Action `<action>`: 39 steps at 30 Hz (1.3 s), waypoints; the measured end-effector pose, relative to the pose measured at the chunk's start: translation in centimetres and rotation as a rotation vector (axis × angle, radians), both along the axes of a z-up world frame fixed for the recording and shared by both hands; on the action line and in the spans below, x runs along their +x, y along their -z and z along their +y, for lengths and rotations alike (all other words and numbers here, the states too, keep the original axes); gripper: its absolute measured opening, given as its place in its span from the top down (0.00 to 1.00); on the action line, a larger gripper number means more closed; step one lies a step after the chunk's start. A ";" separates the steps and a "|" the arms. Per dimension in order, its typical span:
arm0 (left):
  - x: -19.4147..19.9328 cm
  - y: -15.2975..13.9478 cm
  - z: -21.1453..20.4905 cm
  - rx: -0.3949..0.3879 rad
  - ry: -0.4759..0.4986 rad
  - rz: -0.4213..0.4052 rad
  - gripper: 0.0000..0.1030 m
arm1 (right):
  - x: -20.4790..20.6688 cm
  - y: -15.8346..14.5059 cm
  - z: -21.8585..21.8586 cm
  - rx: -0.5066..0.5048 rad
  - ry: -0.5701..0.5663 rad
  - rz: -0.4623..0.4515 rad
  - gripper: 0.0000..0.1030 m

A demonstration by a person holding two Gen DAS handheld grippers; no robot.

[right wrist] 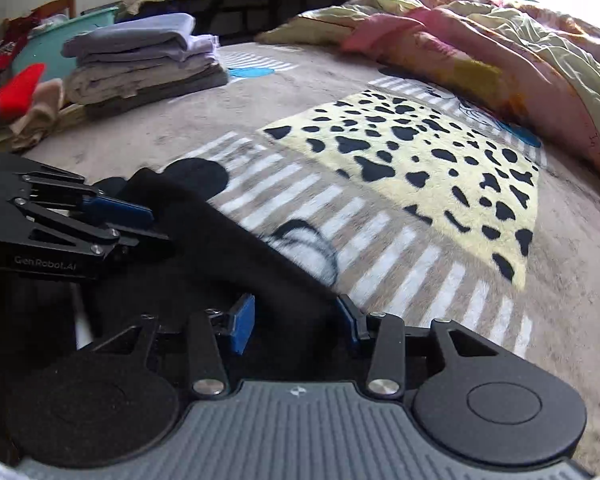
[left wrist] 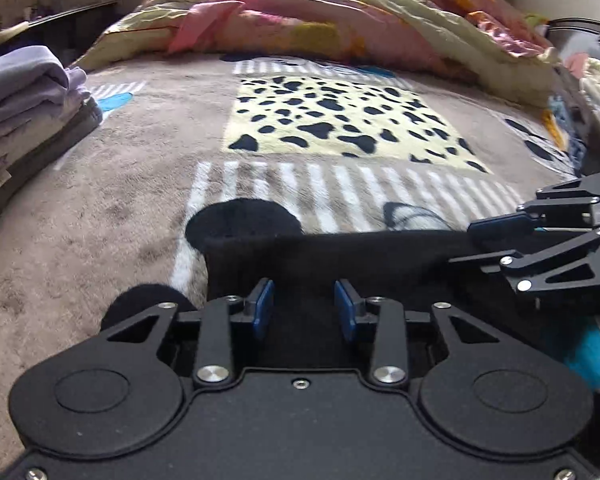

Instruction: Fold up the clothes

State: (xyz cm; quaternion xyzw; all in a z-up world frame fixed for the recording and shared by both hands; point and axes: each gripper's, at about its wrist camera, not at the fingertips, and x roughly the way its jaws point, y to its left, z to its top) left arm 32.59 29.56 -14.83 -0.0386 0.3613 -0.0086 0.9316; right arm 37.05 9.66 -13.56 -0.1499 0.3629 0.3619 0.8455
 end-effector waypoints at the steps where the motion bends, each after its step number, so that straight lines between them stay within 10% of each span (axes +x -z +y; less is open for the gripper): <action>1: -0.1 -0.3 0.1 -0.010 0.001 -0.005 0.66 | 0.2 0.0 0.1 -0.006 0.000 0.004 0.57; 11: -3.6 -1.4 9.6 -0.380 -0.088 -0.105 0.66 | -1.7 -0.4 1.3 -0.042 -0.196 -0.076 0.57; 15: -2.9 0.1 9.7 -0.438 -0.048 -0.056 0.66 | -1.1 0.4 1.4 -0.020 -0.204 -0.010 0.91; 18: -1.4 1.0 8.3 -0.356 -0.041 0.006 0.85 | -0.6 0.2 1.5 -0.012 -0.200 -0.011 0.95; 25: -0.8 1.3 10.4 -0.606 -0.068 -0.089 0.92 | 1.8 -0.6 0.5 0.059 -0.118 0.007 0.96; 28: 0.5 2.7 10.0 -0.564 -0.105 -0.018 0.92 | 3.0 -0.3 0.1 0.084 -0.091 0.066 0.96; 33: -0.1 3.0 11.4 -0.718 -0.109 -0.059 0.92 | 3.4 -0.6 -0.7 0.198 -0.109 0.119 0.95; 36: 0.1 3.5 11.0 -0.658 -0.137 -0.024 0.92 | 2.7 -0.4 0.0 0.072 -0.122 0.032 0.94; 39: 0.1 3.4 10.5 -0.614 -0.146 -0.018 0.92 | 2.1 0.2 0.7 -0.022 -0.106 -0.045 0.69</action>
